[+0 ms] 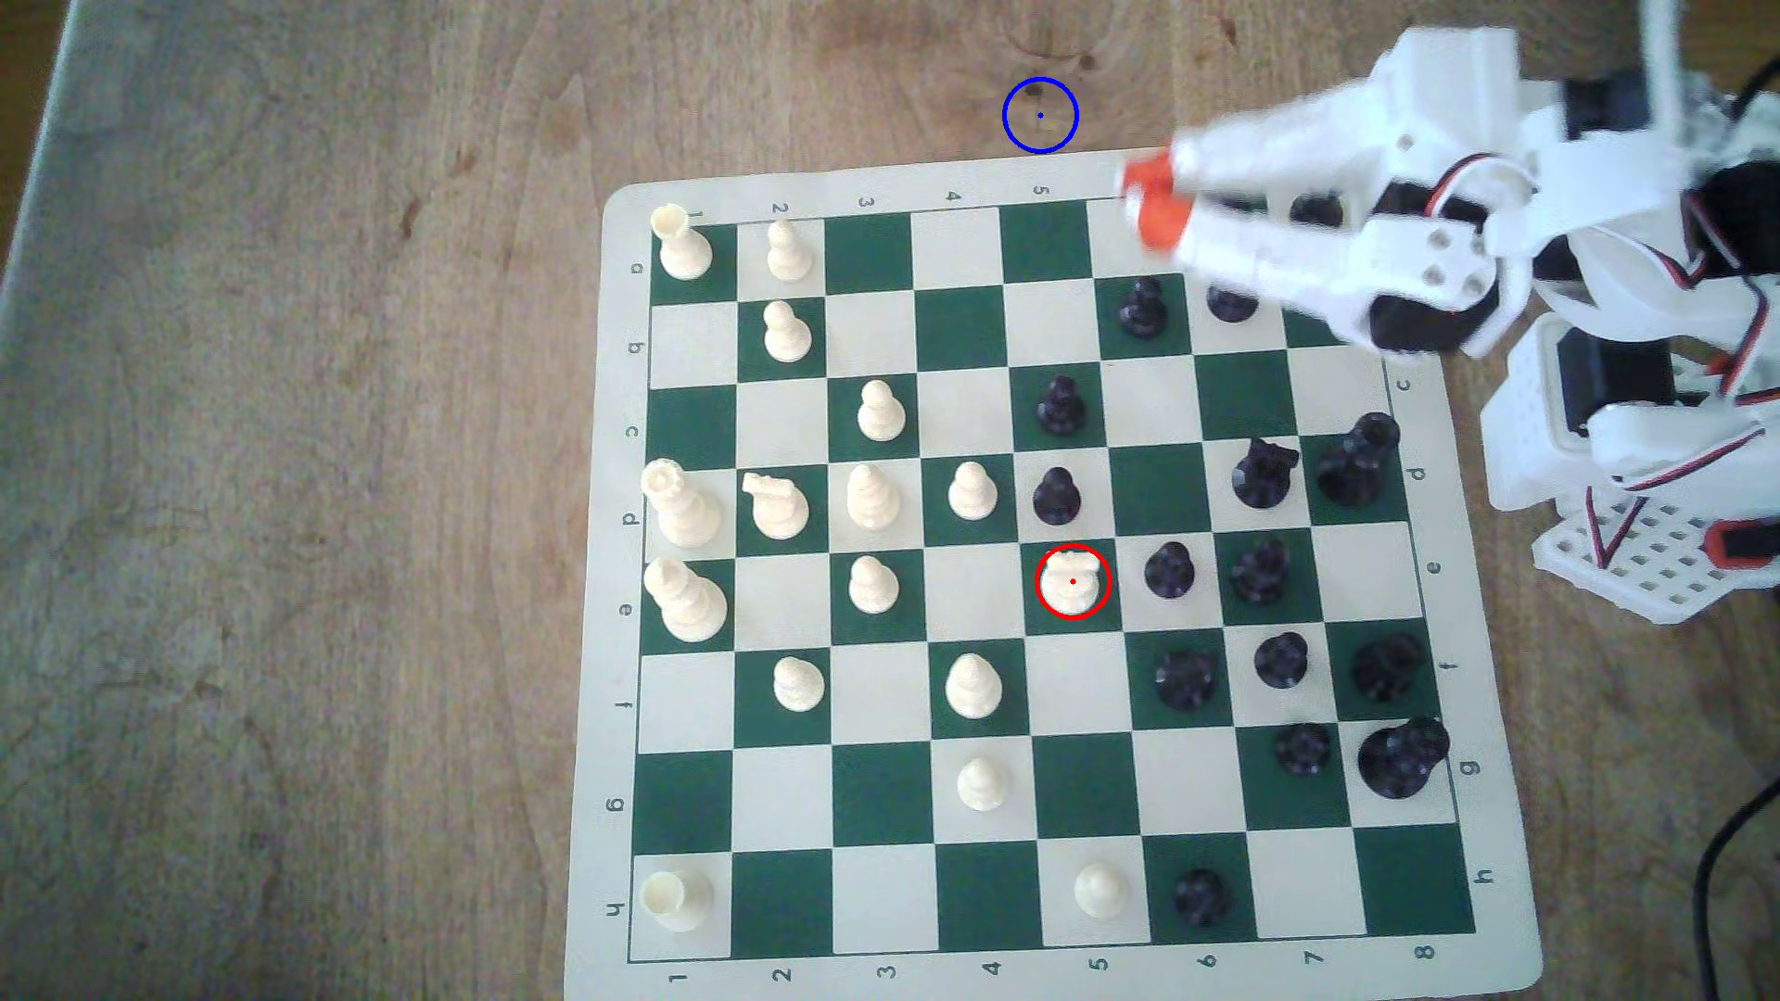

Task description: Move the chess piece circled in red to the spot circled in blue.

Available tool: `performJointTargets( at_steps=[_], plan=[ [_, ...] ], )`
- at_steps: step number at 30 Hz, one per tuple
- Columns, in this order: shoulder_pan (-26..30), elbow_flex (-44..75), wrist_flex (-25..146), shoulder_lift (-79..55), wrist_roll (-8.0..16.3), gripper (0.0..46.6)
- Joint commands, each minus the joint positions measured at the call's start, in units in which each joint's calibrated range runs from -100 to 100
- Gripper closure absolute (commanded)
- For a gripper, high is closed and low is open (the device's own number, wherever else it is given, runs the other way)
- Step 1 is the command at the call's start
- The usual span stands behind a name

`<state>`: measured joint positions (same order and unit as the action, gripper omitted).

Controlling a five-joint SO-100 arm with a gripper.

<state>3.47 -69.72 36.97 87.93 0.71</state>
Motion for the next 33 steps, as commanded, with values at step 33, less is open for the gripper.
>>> performJointTargets(
  at_steps=[33],
  plan=[
    [11.75, 9.16, 12.09, -39.80, 5.76, 33.0]
  ],
)
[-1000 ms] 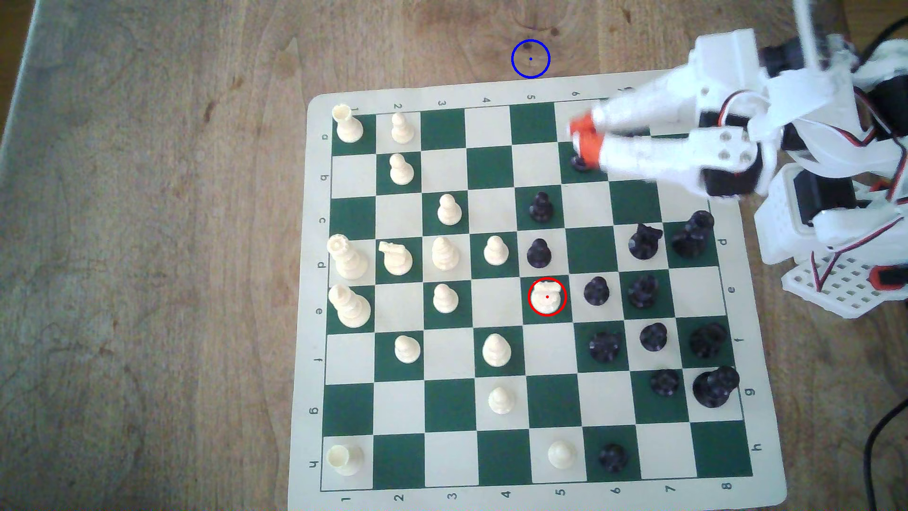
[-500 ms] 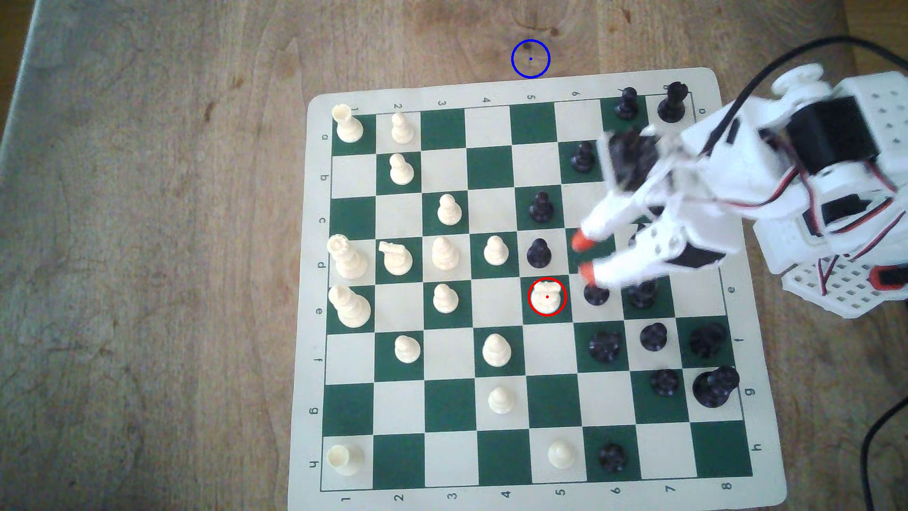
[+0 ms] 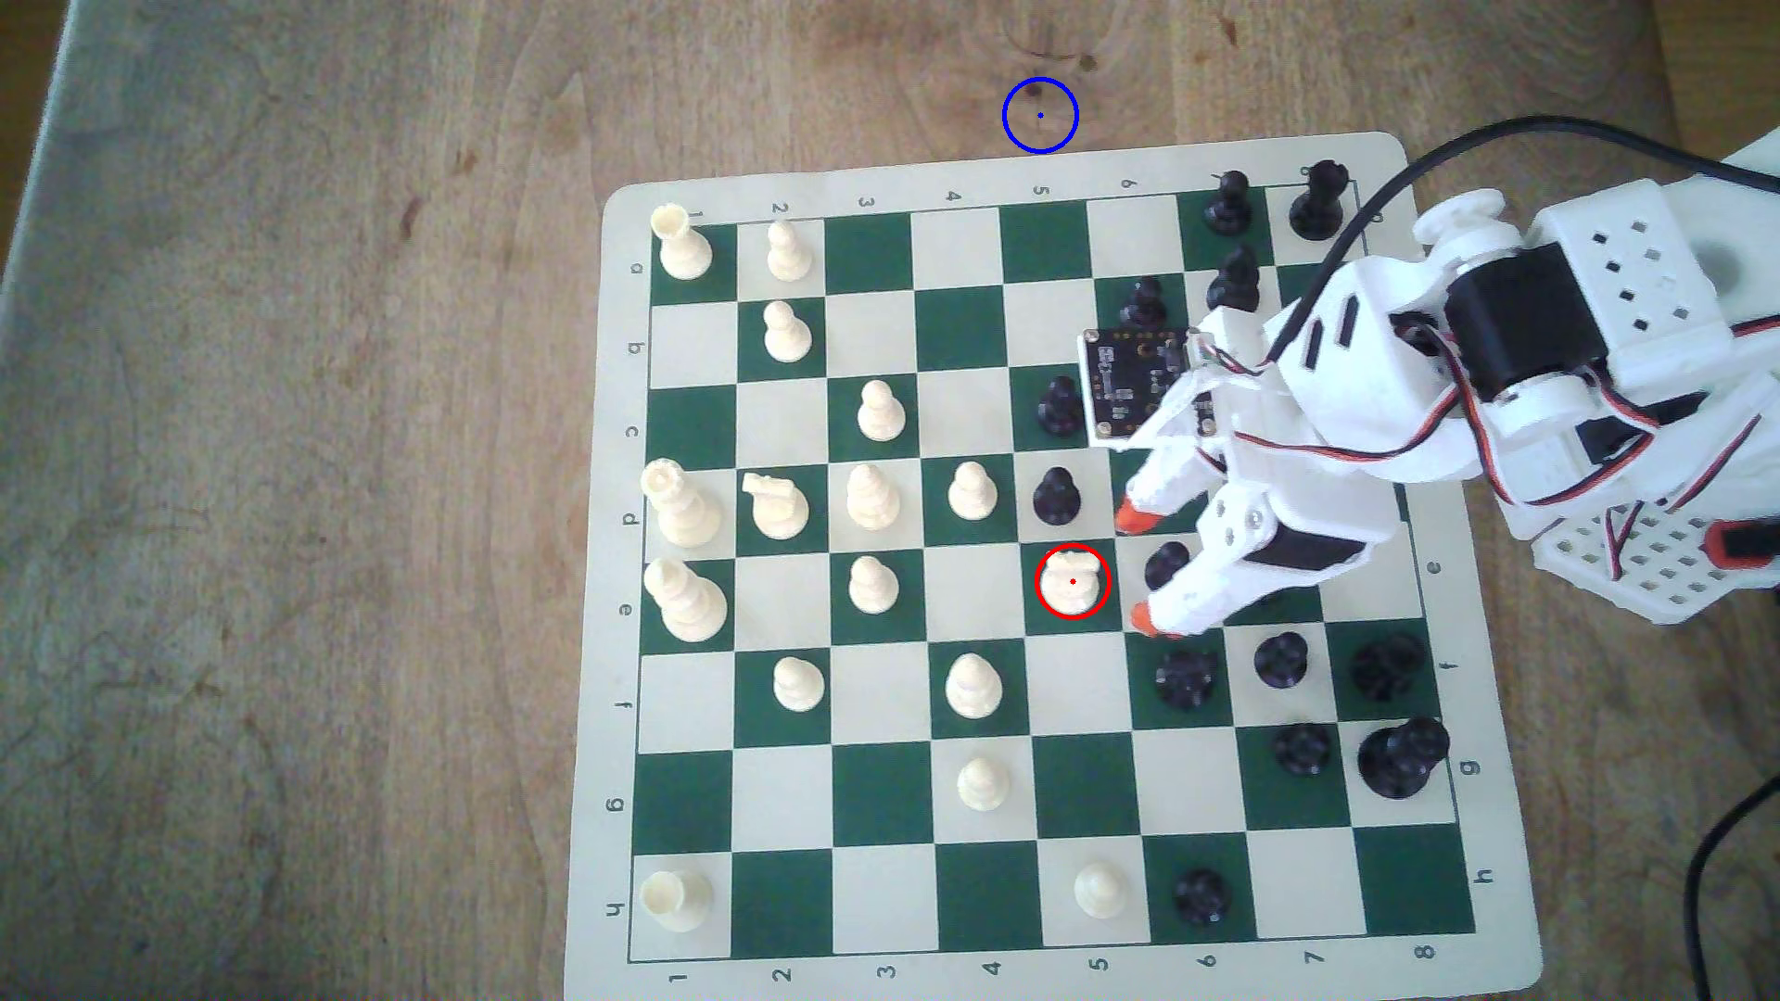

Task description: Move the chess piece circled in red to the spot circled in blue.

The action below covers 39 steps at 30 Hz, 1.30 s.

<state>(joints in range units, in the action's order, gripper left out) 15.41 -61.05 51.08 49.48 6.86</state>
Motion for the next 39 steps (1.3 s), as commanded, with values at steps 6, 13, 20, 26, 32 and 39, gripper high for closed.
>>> performJointTargets(
  at_steps=[6, 13, 20, 26, 32, 39],
  plan=[
    [0.27, -1.15, -4.64, -3.47, -0.63, 34.6],
    [0.27, -1.06, -8.65, -7.88, -0.78, 34.7],
    [-1.06, -0.51, -12.09, -13.40, -1.32, 34.8],
    [-1.69, 0.40, -13.16, -14.93, -1.71, 35.0],
    [-1.76, 1.12, -11.85, -15.01, -1.81, 35.7],
    [-2.55, 0.94, -12.01, -14.67, -2.00, 35.1]
  ],
)
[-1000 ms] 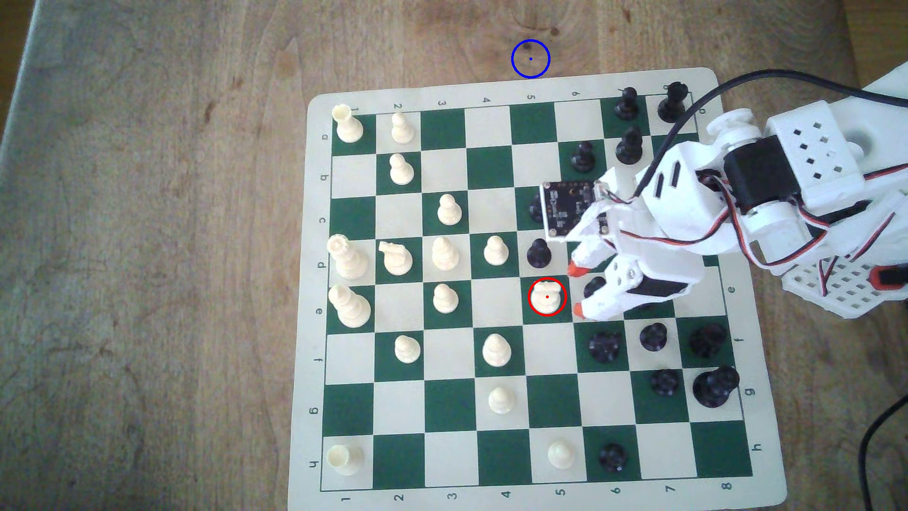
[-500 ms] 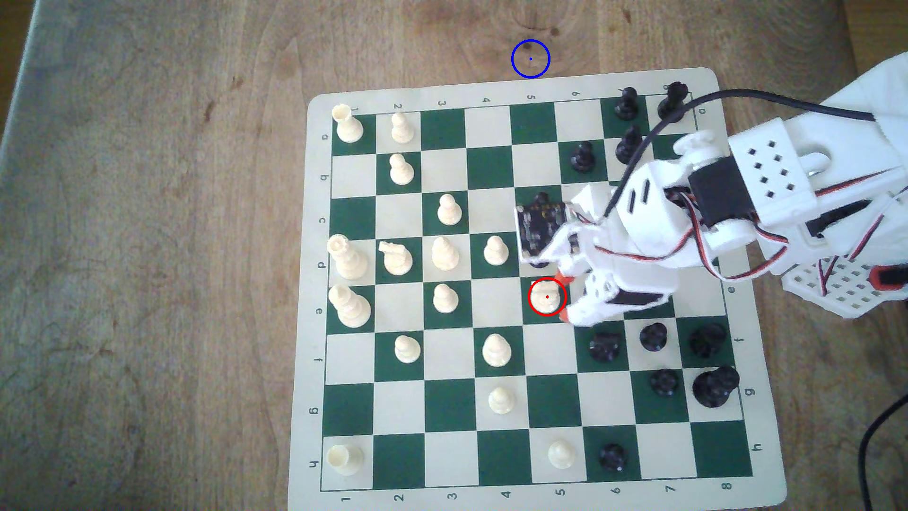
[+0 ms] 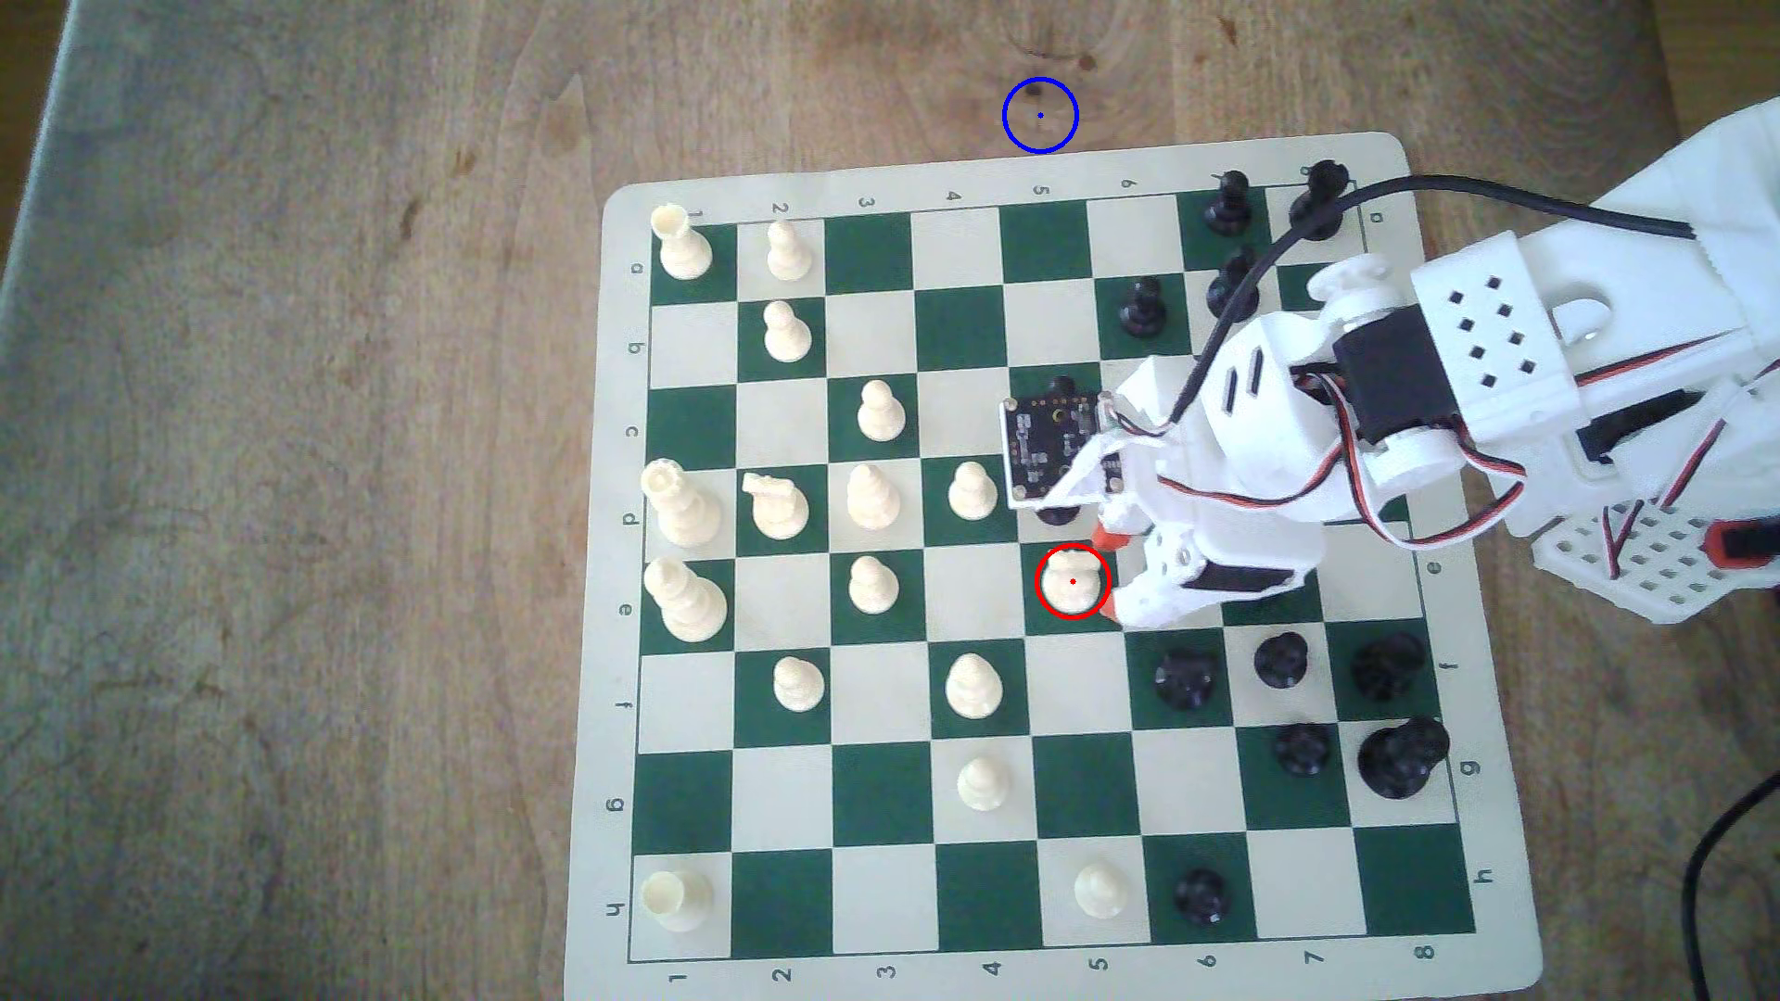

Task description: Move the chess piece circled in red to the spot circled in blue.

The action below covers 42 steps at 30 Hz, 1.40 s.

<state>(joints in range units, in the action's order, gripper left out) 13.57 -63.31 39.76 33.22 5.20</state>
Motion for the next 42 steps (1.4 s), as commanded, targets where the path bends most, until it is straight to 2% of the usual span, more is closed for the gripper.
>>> performJointTargets(
  at_steps=[1, 8, 17, 24, 25, 29, 31, 37, 42],
  plan=[
    [-0.86, 3.11, -1.19, 1.24, -0.34, 35.1],
    [-0.31, 3.47, -4.95, 0.39, 0.05, 35.7],
    [0.63, 3.47, -7.25, -1.90, 0.29, 38.9],
    [1.41, 3.47, -7.57, -1.81, 0.44, 46.4],
    [1.49, 3.47, -7.49, -1.56, 0.49, 46.4],
    [1.96, 7.37, -1.02, 1.07, 2.59, 46.4],
    [1.80, 8.91, 1.27, 3.45, 2.74, 46.4],
    [-5.08, 16.07, 8.40, 12.53, 2.15, 46.4],
    [-14.31, 19.70, 11.84, 18.56, 0.49, 46.4]
  ],
)
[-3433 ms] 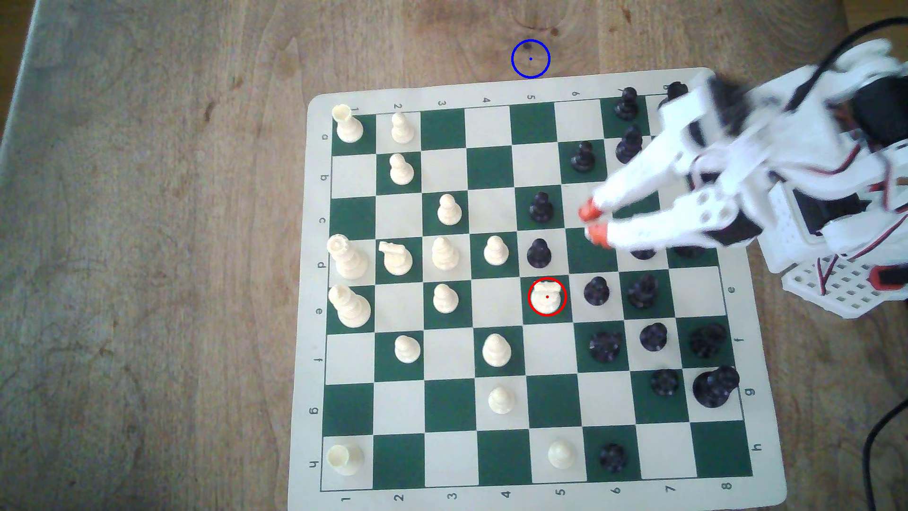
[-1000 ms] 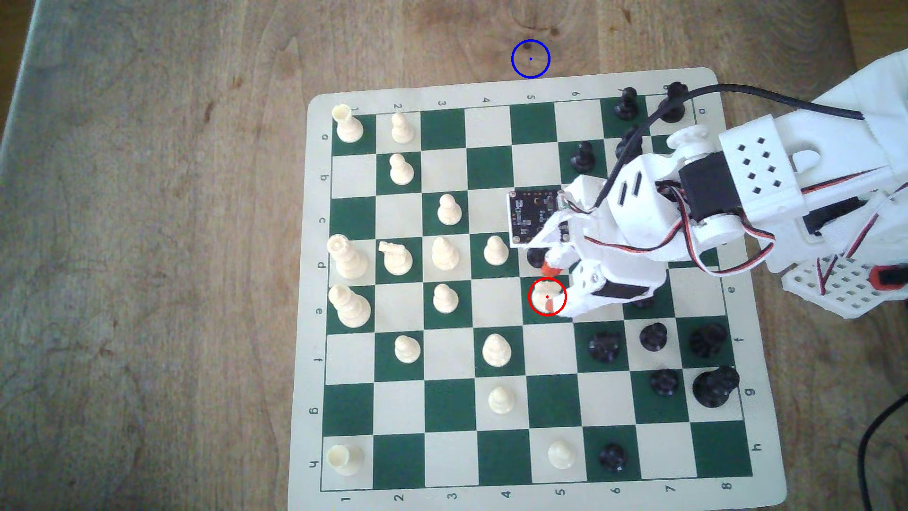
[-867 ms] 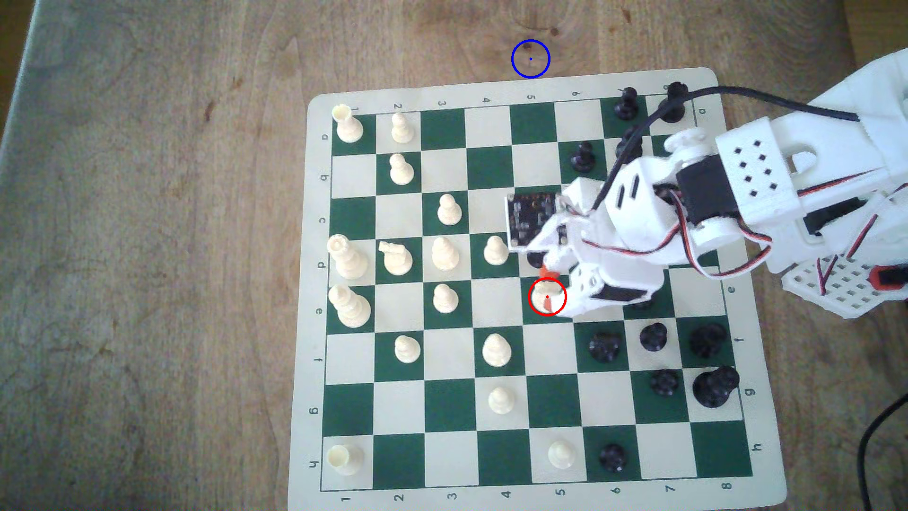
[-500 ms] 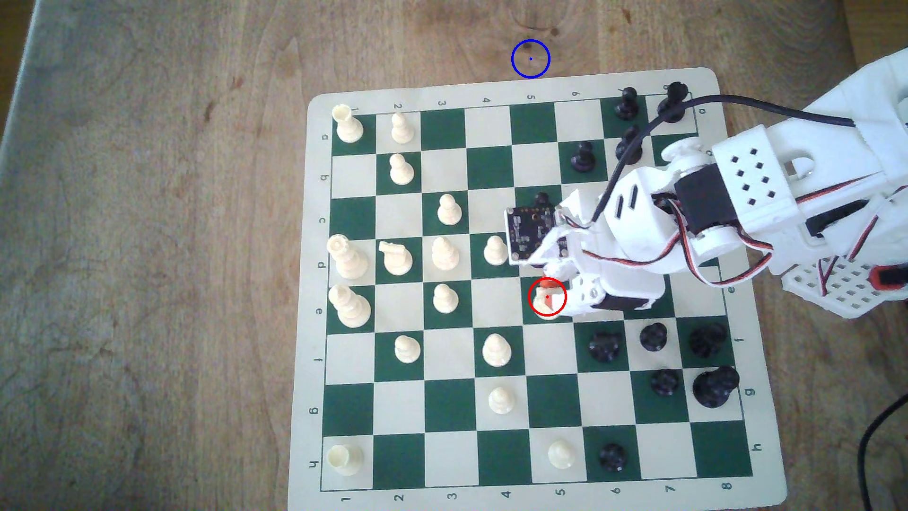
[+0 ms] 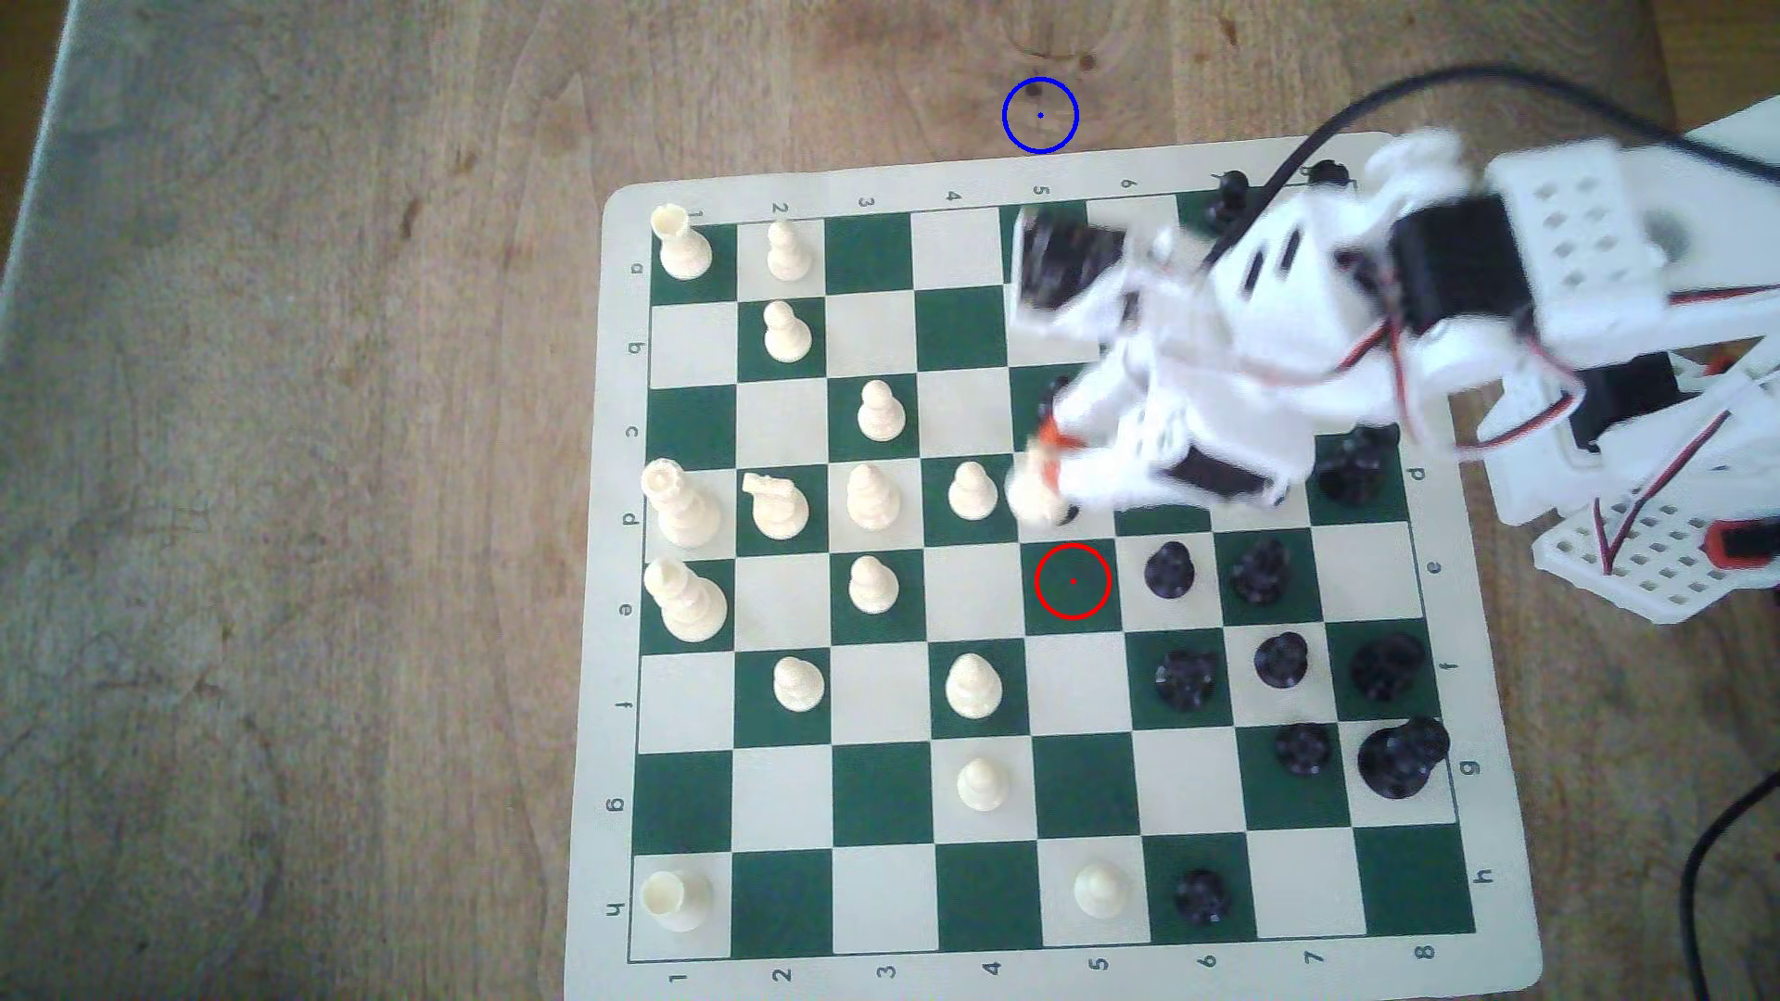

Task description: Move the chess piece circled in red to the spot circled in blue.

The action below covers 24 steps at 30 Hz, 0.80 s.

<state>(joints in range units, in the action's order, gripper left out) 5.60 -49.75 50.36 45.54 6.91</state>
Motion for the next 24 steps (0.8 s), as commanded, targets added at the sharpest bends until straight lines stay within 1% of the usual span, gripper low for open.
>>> performJointTargets(
  at_steps=[1, 3, 4, 8, 9, 13, 24],
  plan=[
    [-7.83, 5.87, 1.40, 6.84, -1.56, 46.4],
    [-11.43, 5.24, 1.40, 7.35, -2.39, 46.4],
    [-15.03, 4.51, 0.34, 6.50, -3.17, 46.4],
    [-20.11, 3.70, -3.84, 2.51, -4.40, 46.4],
    [-22.46, 3.51, -7.03, -1.06, -4.79, 46.4],
    [-25.98, 3.51, -12.19, -8.70, -5.08, 46.4],
    [-31.77, 5.24, -21.37, -24.49, -5.62, 46.4]
  ],
)
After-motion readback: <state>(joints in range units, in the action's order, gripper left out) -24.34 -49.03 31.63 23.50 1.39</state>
